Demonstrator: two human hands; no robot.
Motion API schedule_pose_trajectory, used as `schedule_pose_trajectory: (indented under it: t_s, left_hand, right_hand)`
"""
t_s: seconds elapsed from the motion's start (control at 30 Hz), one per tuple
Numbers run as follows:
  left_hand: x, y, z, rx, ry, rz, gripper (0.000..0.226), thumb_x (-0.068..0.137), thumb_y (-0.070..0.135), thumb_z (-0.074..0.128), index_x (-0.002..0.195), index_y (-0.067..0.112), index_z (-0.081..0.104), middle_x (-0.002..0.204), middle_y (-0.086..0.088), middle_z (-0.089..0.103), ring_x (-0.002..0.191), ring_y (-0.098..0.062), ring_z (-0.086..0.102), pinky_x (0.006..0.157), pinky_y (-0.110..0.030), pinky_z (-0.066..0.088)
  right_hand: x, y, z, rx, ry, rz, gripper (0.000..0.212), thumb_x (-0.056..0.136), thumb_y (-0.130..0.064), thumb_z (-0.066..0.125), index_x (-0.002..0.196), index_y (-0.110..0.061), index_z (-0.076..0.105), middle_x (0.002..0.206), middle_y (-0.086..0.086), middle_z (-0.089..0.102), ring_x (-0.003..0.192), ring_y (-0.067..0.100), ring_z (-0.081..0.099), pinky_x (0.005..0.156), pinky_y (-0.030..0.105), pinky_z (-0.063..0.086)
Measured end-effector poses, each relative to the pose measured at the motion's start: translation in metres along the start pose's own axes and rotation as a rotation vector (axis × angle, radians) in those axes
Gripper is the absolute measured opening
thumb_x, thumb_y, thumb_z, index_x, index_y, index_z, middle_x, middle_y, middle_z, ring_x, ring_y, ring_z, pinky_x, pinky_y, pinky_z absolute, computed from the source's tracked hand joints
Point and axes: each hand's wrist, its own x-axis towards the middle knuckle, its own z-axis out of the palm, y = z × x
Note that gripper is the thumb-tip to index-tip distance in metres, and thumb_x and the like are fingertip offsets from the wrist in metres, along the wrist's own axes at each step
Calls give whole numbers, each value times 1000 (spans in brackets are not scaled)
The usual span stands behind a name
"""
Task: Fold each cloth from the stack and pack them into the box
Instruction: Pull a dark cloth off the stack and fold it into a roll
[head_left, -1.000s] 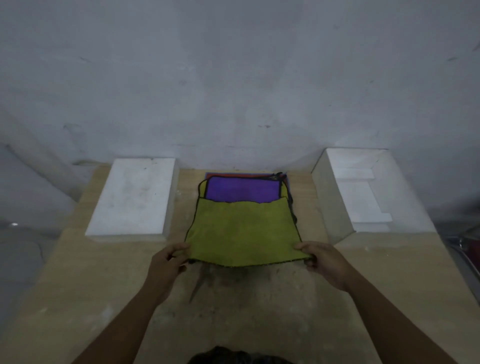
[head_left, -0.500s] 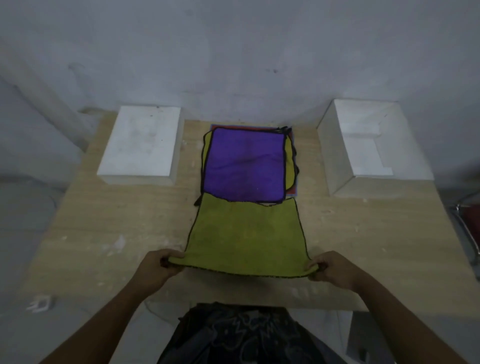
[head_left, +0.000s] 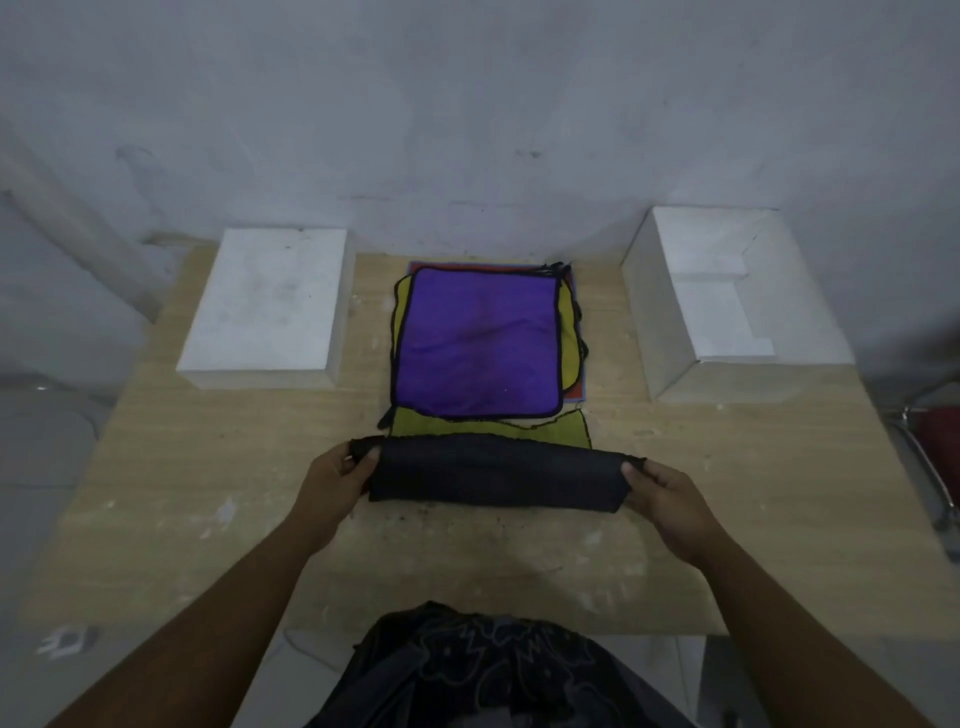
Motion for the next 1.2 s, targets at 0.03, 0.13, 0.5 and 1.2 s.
schedule_pose_trajectory:
  t_s: [0.03, 0.13, 0.5, 1.2]
  left_hand:
    - [4, 2, 4, -16, 5, -1, 24, 95, 19, 55, 116, 11, 60, 104, -9, 68, 93, -26, 66, 75, -36, 59]
    - [16, 7, 12, -48, 37, -16, 19, 96, 19, 53, 112, 10, 60, 104, -14, 67, 91, -29, 64, 74, -38, 56]
    - [55, -4, 23, 234, 171, -137, 45, 83, 34, 71, 113, 5, 54, 104, -12, 67, 97, -29, 64, 90, -44, 52]
    - [39, -7, 37, 244, 61, -225, 12, 89, 9, 54, 79, 8, 59, 81, -14, 60, 74, -26, 56, 67, -31, 44]
  right_hand:
    - [4, -2, 4, 21, 10, 6, 45, 87, -34, 61, 119, -3, 61, 117, 14, 67, 105, 28, 65, 81, 35, 56]
    - [18, -5, 12, -3, 46, 34, 26, 97, -23, 49, 115, -8, 61, 115, 14, 67, 101, 31, 65, 79, 42, 56]
    - [61, -19, 26, -236, 194, 50, 44, 90, -21, 63, 131, -13, 49, 109, 9, 63, 97, 25, 61, 71, 29, 50]
    - [39, 5, 24, -177, 248, 232, 25, 86, -13, 66, 103, -7, 49, 99, 15, 56, 81, 27, 61, 57, 31, 51]
